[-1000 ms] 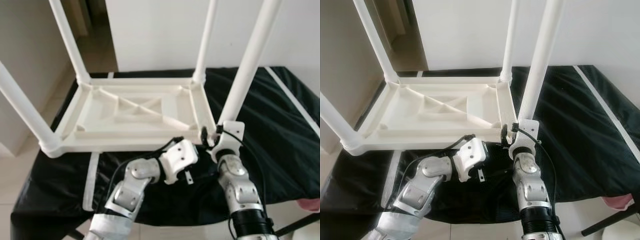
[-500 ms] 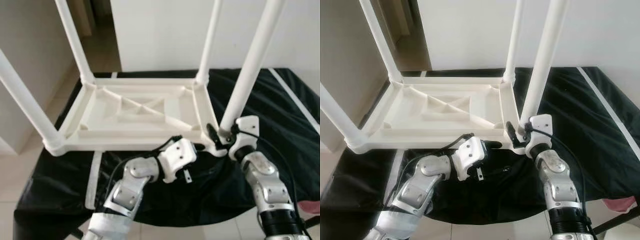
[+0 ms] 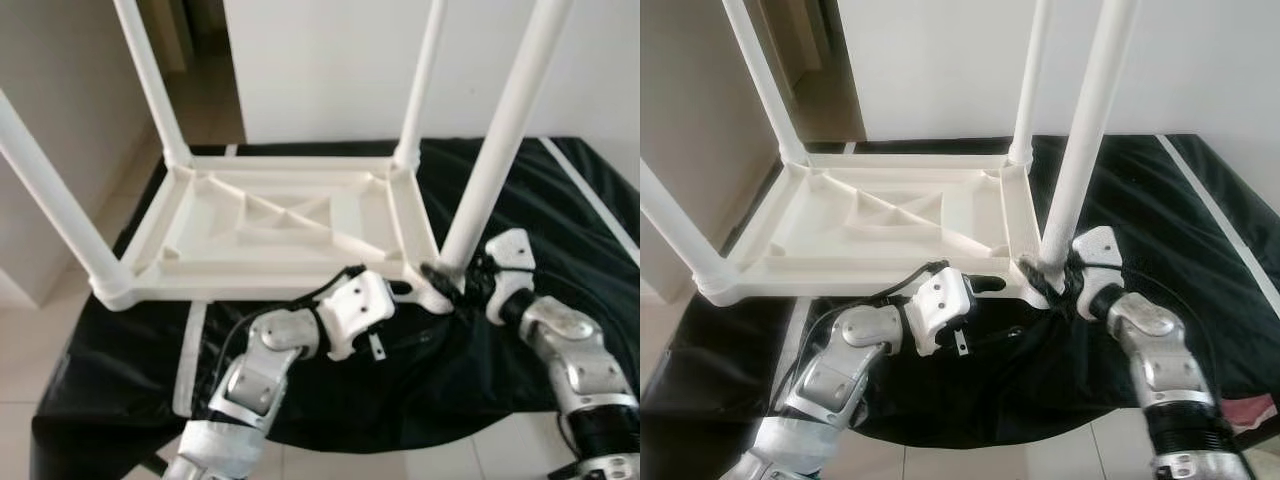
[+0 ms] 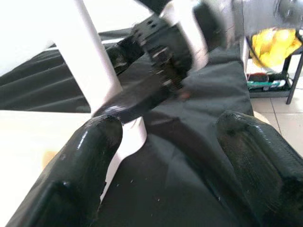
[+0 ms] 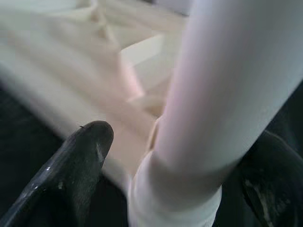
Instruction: Building children table
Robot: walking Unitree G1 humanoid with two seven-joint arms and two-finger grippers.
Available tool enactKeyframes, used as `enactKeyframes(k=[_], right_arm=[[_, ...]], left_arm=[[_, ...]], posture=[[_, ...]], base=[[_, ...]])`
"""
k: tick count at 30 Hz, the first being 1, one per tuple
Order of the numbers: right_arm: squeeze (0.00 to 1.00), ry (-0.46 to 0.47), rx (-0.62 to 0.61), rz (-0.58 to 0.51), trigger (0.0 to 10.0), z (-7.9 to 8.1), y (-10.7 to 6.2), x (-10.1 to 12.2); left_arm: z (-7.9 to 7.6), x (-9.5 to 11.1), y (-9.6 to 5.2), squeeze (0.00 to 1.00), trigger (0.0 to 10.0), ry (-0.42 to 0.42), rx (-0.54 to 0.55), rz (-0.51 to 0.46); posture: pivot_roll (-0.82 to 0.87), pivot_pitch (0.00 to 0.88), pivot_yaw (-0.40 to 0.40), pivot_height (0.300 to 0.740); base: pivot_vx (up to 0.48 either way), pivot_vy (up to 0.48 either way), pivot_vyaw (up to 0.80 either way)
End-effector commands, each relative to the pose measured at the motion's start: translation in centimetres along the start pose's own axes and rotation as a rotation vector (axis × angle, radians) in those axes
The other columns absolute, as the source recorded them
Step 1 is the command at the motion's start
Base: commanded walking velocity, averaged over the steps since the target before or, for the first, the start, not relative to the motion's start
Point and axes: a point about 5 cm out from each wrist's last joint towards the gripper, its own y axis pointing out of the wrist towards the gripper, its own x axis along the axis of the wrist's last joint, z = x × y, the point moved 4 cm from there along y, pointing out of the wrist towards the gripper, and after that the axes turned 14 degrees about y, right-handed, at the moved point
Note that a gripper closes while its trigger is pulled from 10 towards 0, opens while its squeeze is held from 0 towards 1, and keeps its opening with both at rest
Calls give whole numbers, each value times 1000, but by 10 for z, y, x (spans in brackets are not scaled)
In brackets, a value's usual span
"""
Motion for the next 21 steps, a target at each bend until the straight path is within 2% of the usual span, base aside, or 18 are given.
enactKeyframes(k=[1,8,13,15,21], right_arm=[[0,-7,30,0,10000,0,3,2],[0,-35,65,21,10000,-4,9,3],[0,-30,44,22,10000,-8,14,1],[0,-14,51,15,10000,-4,23,-2],[0,-12,71,20,10000,2,27,-7]], left_arm=[[8,-2,-1,0,10000,-3,94,25],[9,-1,0,0,10000,1,82,18],[8,-2,0,0,10000,4,72,16],[8,0,2,0,10000,8,63,9],[8,0,1,0,10000,7,63,8]], posture=[[-42,0,21,740],[-44,0,27,740],[-44,0,31,740],[-41,0,32,740],[-39,0,33,740]], base=[[0,0,0],[0,0,0],[0,0,0],[0,0,0],[0,0,0]])
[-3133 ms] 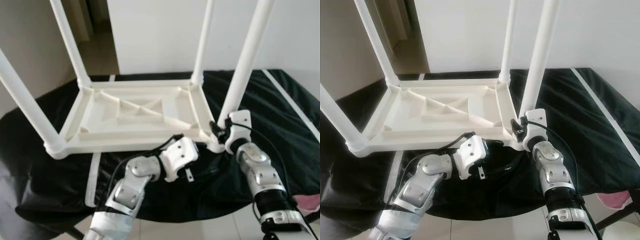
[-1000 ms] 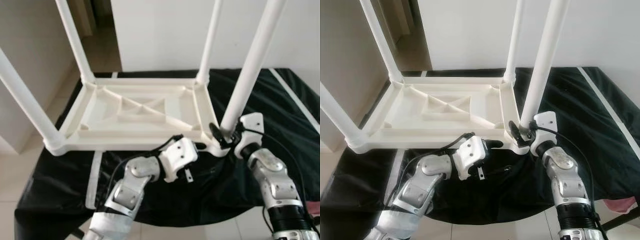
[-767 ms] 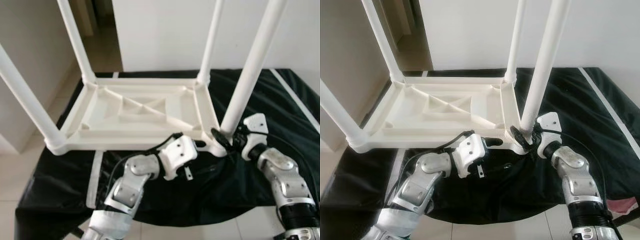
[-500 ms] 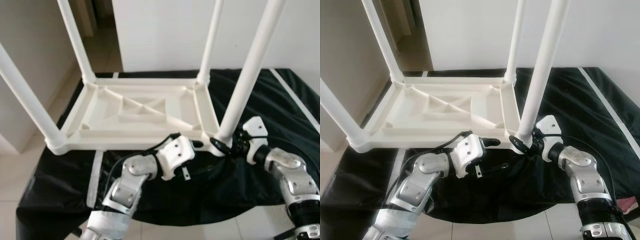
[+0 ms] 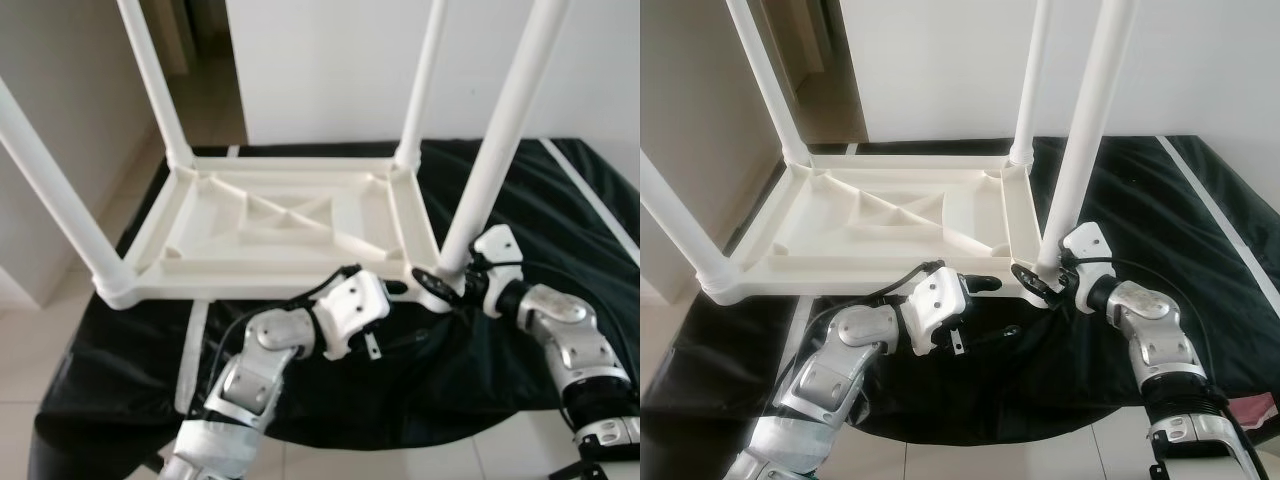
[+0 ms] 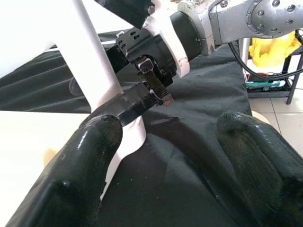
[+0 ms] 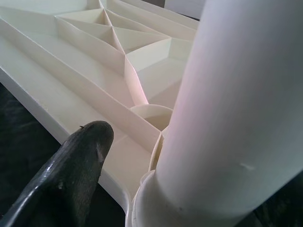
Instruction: Building children table
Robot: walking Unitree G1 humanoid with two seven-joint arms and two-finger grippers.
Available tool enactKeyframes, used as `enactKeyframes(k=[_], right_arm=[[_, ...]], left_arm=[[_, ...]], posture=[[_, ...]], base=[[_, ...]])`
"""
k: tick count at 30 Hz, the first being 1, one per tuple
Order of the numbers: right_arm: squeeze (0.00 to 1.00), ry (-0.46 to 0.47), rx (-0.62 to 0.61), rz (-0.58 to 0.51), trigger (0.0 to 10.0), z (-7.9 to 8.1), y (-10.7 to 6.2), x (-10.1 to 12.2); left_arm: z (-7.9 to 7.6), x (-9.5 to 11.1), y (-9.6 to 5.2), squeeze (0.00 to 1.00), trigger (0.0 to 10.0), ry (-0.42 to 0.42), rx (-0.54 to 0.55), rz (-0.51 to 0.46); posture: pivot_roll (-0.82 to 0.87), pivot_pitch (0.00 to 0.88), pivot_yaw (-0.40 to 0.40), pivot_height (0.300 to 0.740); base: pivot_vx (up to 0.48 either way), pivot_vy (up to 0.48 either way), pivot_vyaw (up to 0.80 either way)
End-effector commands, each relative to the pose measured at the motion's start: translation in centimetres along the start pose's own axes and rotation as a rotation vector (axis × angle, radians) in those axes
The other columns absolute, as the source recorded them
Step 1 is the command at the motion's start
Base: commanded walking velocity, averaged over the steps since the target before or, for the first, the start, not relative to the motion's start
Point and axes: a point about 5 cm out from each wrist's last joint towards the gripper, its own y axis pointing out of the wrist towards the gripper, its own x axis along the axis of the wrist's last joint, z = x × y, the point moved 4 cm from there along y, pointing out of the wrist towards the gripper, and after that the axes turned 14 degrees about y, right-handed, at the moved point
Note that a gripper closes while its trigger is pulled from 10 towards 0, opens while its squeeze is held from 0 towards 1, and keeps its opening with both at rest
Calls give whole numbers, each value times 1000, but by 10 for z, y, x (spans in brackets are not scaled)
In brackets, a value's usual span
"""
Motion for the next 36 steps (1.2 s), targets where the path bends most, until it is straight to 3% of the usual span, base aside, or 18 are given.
enactKeyframes(k=[1,2,3,5,6,16,17,18,24,27,36], right_arm=[[0,-4,28,19,10000,6,5,-5],[0,-3,29,20,10000,6,6,-6],[0,-5,27,19,4588,6,6,-8],[0,-6,25,19,4588,5,7,-8],[0,-3,20,18,0,5,7,-9],[0,38,14,23,0,6,4,-19],[0,46,10,24,3686,7,3,-21],[0,53,5,24,10000,8,2,-23],[0,103,-79,7,10000,8,0,-29],[0,122,-182,-24,10000,4,-2,-30],[0,169,-360,-97,10000,8,0,-24]], left_arm=[[6,-2,1,0,10000,8,63,21],[6,-2,0,0,10000,8,63,22],[6,-2,0,0,10000,7,64,22],[6,-2,0,0,10000,6,66,22],[7,-3,-1,0,10000,6,68,23],[7,-4,-2,0,10000,7,73,29],[7,-4,-2,0,10000,7,73,29],[7,-4,-2,0,10000,6,73,29],[5,-4,-2,0,10000,3,67,29],[5,-4,-3,0,10000,1,69,29],[5,-6,-2,0,10000,3,76,34]], posture=[[-39,0,33,740],[-39,0,36,740],[-38,0,38,740],[-38,0,38,740],[-36,0,37,740],[-36,0,40,740],[-40,0,42,740],[-40,0,42,740],[-45,0,47,740],[-46,0,50,740],[-56,0,57,740]], base=[[0,0,0],[0,0,0],[0,0,0],[0,0,0],[0,0,0],[0,0,0],[0,0,0],[0,0,0],[0,0,0],[0,0,0],[0,0,0]])
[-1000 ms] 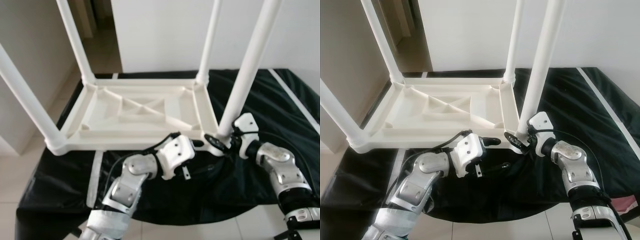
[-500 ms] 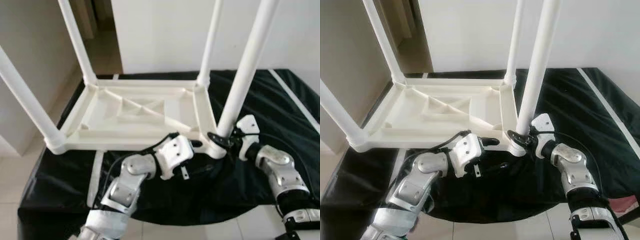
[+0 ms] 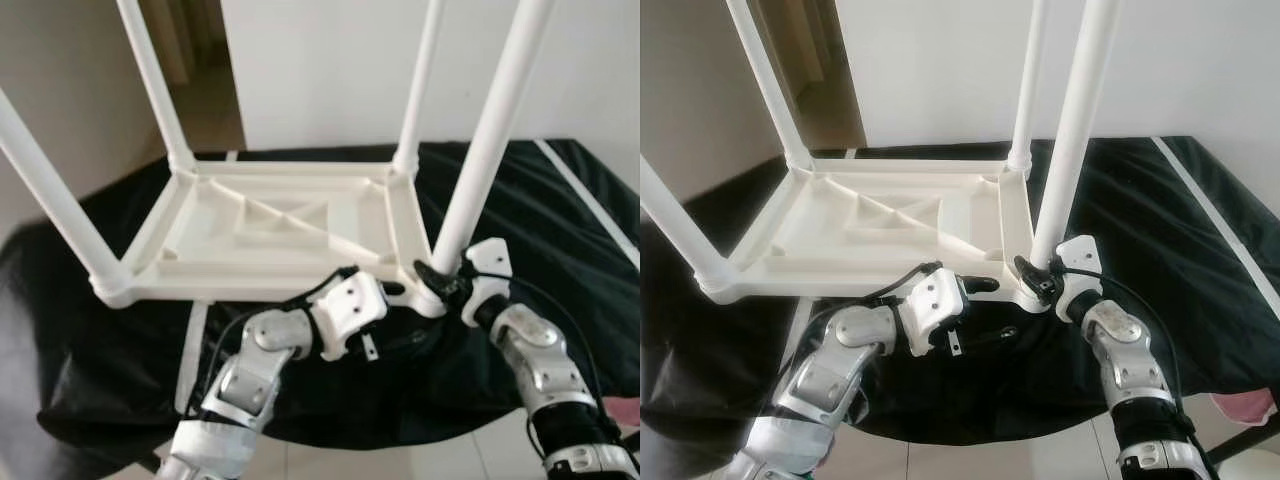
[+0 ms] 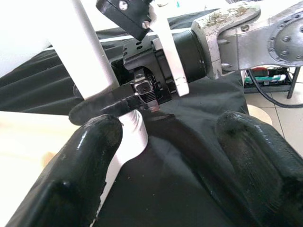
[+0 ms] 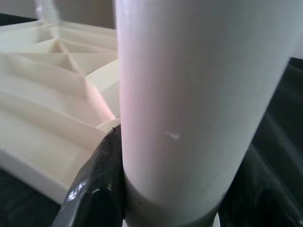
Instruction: Building children table
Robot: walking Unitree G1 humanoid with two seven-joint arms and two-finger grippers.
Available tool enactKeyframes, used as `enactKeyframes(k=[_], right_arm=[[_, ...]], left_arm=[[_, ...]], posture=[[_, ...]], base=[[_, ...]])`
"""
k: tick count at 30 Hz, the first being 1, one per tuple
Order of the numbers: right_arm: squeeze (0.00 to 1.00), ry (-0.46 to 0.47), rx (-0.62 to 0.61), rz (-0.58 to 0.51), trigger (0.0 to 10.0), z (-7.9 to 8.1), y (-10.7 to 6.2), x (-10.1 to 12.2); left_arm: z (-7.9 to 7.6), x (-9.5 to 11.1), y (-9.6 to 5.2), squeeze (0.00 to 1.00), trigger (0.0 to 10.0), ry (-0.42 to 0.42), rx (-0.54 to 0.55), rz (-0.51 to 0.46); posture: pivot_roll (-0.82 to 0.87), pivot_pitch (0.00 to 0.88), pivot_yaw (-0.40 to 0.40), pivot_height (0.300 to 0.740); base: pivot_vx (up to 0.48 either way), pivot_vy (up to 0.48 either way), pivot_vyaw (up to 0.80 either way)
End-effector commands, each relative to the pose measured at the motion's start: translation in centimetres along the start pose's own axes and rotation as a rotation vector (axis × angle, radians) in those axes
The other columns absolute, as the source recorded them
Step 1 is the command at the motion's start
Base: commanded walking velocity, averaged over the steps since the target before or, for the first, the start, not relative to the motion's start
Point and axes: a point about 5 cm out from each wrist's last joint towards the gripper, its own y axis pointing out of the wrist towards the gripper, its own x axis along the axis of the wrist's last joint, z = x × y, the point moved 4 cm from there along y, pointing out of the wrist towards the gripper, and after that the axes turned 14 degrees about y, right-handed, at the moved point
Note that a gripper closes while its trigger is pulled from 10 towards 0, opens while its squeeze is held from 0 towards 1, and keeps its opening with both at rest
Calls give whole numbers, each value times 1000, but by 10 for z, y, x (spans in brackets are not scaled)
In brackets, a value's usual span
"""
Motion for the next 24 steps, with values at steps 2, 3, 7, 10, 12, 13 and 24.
enactKeyframes(k=[2,3,7,10,12,13,24], right_arm=[[0,20,-83,43,10000,5,-3,-15],[0,20,-83,43,10000,5,-3,-15],[0,46,-144,35,10000,8,-4,-16],[0,69,-239,20,10000,6,-6,-17],[0,95,-356,-2,10000,7,-9,-19],[0,105,-395,-9,10000,7,-11,-20],[0,157,-592,-45,10000,18,-17,-20]], left_arm=[[6,-4,0,0,10000,3,86,27],[6,-4,0,0,10000,3,86,27],[6,-5,0,0,10000,8,90,30],[7,-5,0,0,10000,11,98,33],[6,-5,0,0,10000,11,102,33],[6,-5,0,0,10000,9,103,33],[10,-10,0,0,10000,22,145,57]], posture=[[-57,0,55,740],[-57,0,55,740],[-60,0,51,740],[-60,0,51,740],[-60,0,45,740],[-61,0,40,740],[-62,0,31,740]], base=[[0,0,0],[0,0,0],[0,0,0],[0,0,0],[0,0,0],[0,0,0],[0,0,0]])
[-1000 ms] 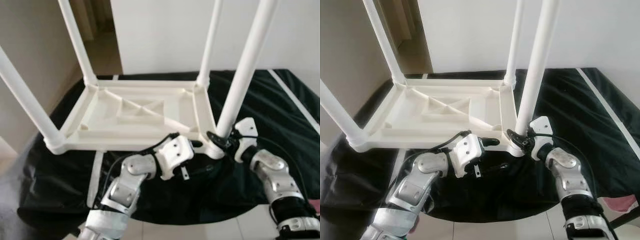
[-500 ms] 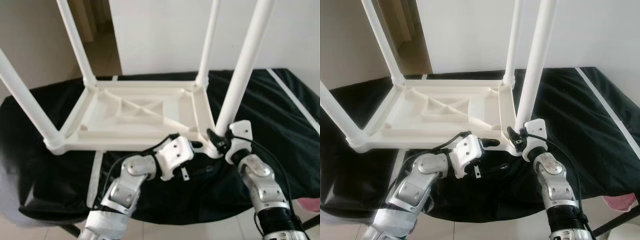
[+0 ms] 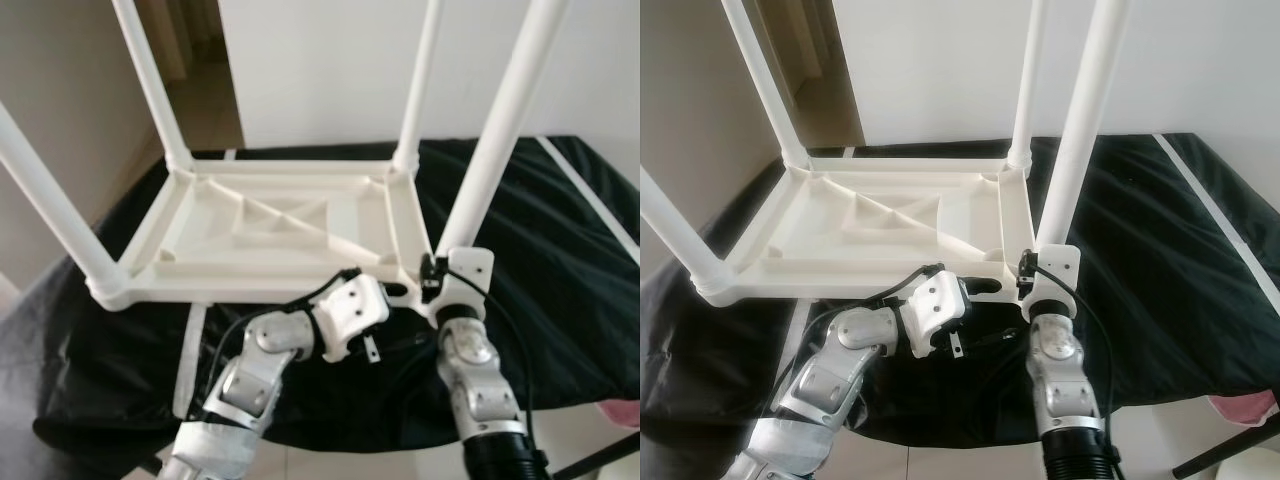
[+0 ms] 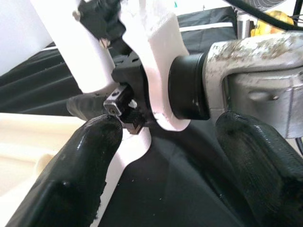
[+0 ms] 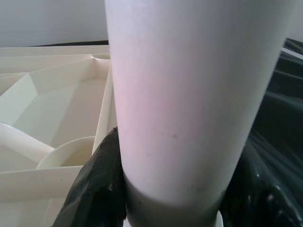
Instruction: Building children table
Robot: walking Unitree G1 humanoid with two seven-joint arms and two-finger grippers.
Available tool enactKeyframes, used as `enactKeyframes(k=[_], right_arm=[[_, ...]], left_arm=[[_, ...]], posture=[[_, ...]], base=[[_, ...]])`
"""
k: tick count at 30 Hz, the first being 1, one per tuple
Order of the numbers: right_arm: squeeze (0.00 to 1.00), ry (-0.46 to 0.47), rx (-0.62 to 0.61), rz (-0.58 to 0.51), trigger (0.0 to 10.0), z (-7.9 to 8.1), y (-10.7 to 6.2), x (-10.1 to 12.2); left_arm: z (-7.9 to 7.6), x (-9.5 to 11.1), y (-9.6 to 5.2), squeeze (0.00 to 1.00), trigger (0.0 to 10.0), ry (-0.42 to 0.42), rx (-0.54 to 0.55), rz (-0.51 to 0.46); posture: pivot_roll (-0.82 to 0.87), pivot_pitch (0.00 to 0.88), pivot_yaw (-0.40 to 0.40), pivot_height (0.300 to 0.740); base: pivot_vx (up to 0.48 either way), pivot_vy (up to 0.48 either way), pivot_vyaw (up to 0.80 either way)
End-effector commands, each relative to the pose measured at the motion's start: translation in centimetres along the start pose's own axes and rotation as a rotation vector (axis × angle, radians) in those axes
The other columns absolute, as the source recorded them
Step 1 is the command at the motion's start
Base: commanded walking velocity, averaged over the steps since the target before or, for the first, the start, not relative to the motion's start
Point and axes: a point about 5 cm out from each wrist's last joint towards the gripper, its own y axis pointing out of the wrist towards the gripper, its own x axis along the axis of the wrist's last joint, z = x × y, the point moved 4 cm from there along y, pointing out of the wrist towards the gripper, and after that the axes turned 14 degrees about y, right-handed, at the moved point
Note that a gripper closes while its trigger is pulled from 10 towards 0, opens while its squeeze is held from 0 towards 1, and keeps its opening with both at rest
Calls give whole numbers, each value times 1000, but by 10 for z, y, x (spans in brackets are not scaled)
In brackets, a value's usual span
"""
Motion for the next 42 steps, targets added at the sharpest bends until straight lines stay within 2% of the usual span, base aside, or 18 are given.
enactKeyframes(k=[1,18,19,24,27,28,32,37,40,42], right_arm=[[0,-8,-59,76,10000,-16,-4,-15],[0,-4,-97,70,10000,-18,-2,-12],[1000,-4,-97,62,10000,-18,-2,-10],[1000,-5,-3,-11,10000,-22,-2,9],[976,-3,5,-13,10000,-24,-2,10],[0,-8,29,-10,10000,-26,-2,9],[0,-41,148,-1,10000,-30,-2,7],[0,-71,232,1,10000,-30,2,9],[0,-85,301,5,10000,-28,4,11],[0,-101,375,17,10000,-28,9,15]], left_arm=[[13,-9,-2,0,10000,8,153,64],[18,-14,-7,0,10000,62,206,108],[18,-15,-7,0,10000,73,215,116],[20,-19,-9,0,10000,80,235,142],[20,-20,-9,0,10000,71,234,150],[20,-21,-9,0,10000,74,237,159],[20,-23,-9,0,10000,84,243,181],[17,-23,-10,0,10000,79,228,178],[14,-23,-12,0,10000,57,200,168],[6,-22,-14,0,10000,17,144,152]], posture=[[-62,0,31,740],[-56,0,25,740],[-56,0,26,740],[-57,0,29,740],[-57,0,29,740],[-54,0,27,740],[-53,0,22,740],[-49,0,20,740],[-47,2,17,740],[-33,1,10,740]], base=[[0,0,0],[0,0,0],[0,0,0],[0,0,0],[0,0,0],[0,0,0],[0,0,0],[0,0,0],[0,0,0],[0,0,0]])
